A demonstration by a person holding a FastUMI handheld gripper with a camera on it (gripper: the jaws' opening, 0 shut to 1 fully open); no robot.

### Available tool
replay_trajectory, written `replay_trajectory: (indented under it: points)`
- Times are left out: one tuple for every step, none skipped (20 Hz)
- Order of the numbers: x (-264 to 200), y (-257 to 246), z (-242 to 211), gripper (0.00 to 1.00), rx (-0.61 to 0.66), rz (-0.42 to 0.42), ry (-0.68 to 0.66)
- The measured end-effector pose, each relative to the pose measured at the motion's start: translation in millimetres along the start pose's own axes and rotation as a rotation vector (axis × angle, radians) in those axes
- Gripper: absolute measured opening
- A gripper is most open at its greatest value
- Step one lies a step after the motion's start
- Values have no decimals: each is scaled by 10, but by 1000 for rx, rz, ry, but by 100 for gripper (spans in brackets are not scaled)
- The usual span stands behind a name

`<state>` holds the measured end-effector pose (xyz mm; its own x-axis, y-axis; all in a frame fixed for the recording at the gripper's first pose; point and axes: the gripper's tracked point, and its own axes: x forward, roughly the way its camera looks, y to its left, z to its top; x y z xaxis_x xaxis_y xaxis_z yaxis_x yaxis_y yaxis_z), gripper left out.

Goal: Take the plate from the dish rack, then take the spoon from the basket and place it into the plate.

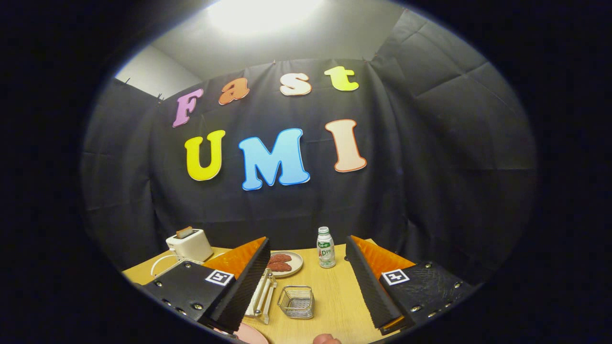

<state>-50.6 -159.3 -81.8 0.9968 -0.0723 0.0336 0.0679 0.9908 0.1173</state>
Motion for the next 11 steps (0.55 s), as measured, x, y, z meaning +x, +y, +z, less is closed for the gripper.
replay_trajectory:
  points:
    - [23, -95, -21, 97, -2, -7, -13]
    - [63, -179, -76, 97, -4, -11, -13]
    - [102, -260, -142, 98, -6, -13, -4]
    - [139, -337, -204, 98, 3, -15, 5]
    - [182, -404, -253, 98, 15, -13, 9]
    - [224, -470, -295, 98, 17, -10, 4]
    - [266, -537, -358, 98, 6, -7, 2]
    - [300, -596, -439, 98, -10, -1, 0]
    - [325, -618, -514, 98, -20, 10, -1]
    - [345, -622, -596, 98, -25, 25, 1]
    - [371, -601, -694, 98, -24, 47, 8]
